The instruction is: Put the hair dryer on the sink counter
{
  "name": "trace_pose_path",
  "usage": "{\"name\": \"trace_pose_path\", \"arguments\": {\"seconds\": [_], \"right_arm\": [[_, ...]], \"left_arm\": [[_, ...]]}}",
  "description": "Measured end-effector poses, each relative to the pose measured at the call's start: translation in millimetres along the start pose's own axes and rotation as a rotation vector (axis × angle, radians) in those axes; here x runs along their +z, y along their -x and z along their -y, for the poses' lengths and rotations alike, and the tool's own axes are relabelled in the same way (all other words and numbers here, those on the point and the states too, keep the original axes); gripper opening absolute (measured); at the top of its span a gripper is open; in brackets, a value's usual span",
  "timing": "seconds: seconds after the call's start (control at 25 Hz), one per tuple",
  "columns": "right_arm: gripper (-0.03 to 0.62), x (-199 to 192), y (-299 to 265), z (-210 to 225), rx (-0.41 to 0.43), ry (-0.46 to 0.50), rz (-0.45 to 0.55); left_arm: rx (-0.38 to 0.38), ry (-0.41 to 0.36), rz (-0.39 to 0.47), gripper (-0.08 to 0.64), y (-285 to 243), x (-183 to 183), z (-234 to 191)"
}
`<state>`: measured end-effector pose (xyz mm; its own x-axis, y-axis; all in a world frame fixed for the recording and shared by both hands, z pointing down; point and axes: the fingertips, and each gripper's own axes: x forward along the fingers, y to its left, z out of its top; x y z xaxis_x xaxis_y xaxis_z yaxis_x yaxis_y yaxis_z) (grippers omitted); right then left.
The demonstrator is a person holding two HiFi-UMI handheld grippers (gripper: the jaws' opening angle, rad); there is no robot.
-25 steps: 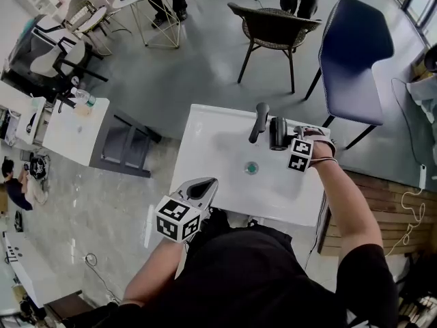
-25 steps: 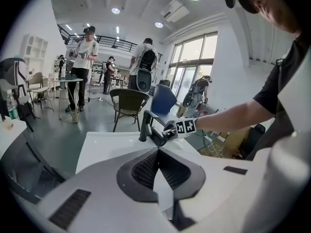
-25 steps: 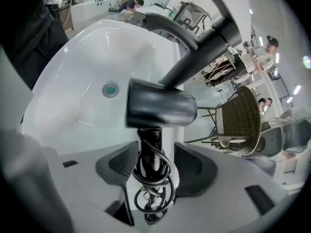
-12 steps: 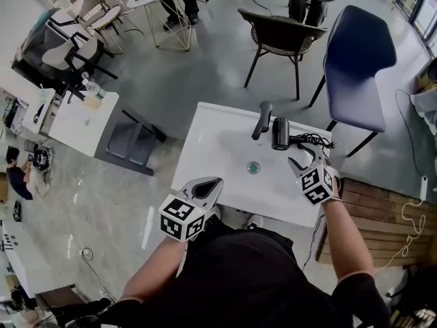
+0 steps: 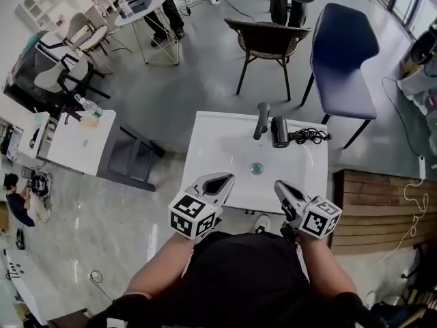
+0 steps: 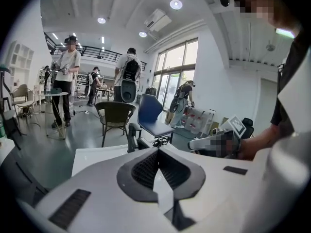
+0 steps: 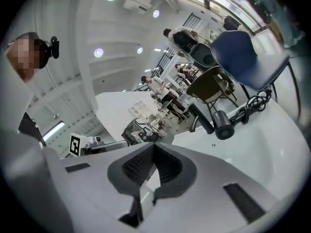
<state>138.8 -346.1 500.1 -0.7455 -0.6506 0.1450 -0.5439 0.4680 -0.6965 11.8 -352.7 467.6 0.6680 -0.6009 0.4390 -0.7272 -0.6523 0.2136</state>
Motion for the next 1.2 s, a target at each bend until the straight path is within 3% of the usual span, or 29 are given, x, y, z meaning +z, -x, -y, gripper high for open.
{"name": "trace_pose_path", "arguments": {"seconds": [0.28, 0.76, 0.96, 1.2], "right_arm": [[0.005, -23.5, -0.5, -48.3, -0.105, 0.131, 0.074], [0.005, -124.6, -3.6, -151.6, -0.238, 0.301, 0.046], [0.005, -139.8, 4.9, -166.5, -0.262, 0.315, 0.042], [0.005, -135.9, 3.6, -168.6, -0.235, 0.377, 0.002]], "left_arm": [[-0.094, -0.021, 0.011, 0.000, 48.6, -22.6, 1.6], [-0.267, -0.008, -0.035, 0.000, 130.3, -89.5, 17.7], [-0.297, -0.027, -0.048, 0.000, 139.5, -94.1, 26.6], [-0.270, -0.030, -0.024, 0.000, 138.8, -84.0, 35.3]]}}
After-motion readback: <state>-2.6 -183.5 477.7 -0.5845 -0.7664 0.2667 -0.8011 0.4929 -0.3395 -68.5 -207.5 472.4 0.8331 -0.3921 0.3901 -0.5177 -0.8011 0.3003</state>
